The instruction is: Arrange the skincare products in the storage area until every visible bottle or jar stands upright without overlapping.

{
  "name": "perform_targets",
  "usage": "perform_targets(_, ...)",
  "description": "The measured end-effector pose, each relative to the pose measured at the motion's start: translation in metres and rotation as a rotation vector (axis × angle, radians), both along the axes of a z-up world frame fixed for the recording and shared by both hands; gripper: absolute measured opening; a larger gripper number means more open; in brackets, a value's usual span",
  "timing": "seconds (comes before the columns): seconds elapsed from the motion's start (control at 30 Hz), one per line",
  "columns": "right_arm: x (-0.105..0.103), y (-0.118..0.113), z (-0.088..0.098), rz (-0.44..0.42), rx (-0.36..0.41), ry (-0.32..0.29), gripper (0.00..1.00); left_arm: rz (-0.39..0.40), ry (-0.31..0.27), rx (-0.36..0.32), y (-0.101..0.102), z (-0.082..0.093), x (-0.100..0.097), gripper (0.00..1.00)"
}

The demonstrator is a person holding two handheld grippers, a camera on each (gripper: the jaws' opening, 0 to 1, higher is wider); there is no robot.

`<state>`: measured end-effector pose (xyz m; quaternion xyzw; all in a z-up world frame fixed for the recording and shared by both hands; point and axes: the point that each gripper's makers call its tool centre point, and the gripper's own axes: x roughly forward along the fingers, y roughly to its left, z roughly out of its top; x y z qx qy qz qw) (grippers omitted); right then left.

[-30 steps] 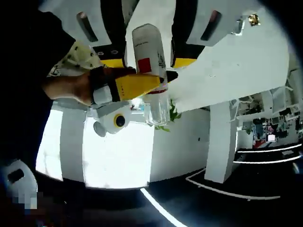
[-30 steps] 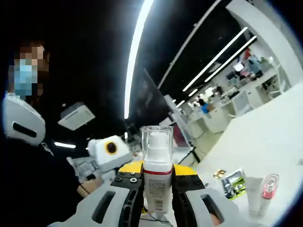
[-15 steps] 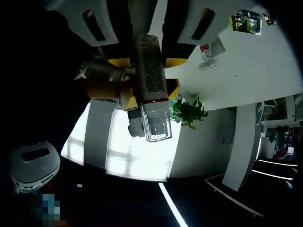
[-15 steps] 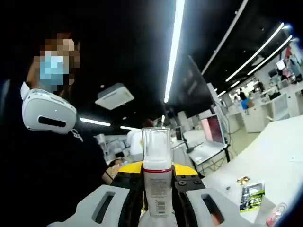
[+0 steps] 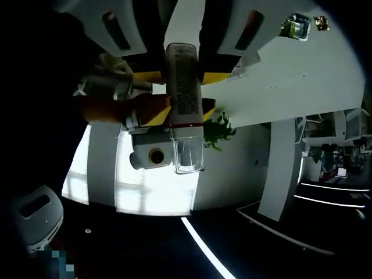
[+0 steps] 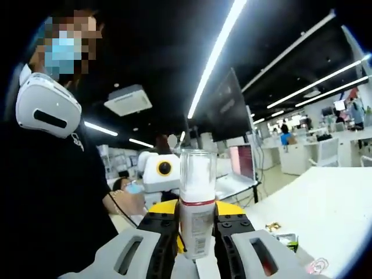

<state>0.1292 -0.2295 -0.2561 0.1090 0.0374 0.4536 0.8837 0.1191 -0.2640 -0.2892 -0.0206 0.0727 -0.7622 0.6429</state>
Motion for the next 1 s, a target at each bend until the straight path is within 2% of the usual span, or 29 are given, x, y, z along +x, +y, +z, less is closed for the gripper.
perform_targets(0.13, -0.004, -0.003, 0.001, 0.010, -0.019, -0.008, 0.20, -0.008, 0.006, -0.015, 0.001, -0.001, 0.001, 0.18)
perform_targets(0.27, -0.006, -0.009, 0.003, 0.001, 0.018, -0.003, 0.19, -0.011, 0.023, -0.036, 0.001, 0.001, 0.001, 0.18)
perform_targets(0.33, -0.003, -0.012, -0.002, -0.030, -0.025, -0.032, 0.14, -0.015, 0.008, -0.026, 0.000, -0.001, -0.001, 0.18)
perform_targets(0.37, -0.007, -0.010, -0.003, -0.004, -0.025, -0.033, 0.13, -0.025, 0.000, -0.018, 0.000, -0.003, -0.002, 0.18)
perform_targets(0.43, -0.006, -0.013, -0.005, -0.005, -0.035, -0.049, 0.12, -0.026, 0.000, -0.012, 0.000, -0.005, -0.004, 0.18)
perform_targets(0.53, -0.006, -0.013, -0.008, 0.001, -0.049, -0.101, 0.11, -0.022, -0.012, 0.004, -0.001, -0.009, -0.006, 0.18)
perform_targets(0.67, -0.007, -0.011, -0.013, 0.000, -0.064, -0.109, 0.11, -0.009, -0.023, 0.032, -0.003, -0.015, -0.007, 0.18)
perform_targets(1.0, -0.008, -0.012, -0.028, 0.004, -0.049, -0.094, 0.11, 0.017, 0.018, 0.061, -0.004, -0.028, -0.010, 0.21)
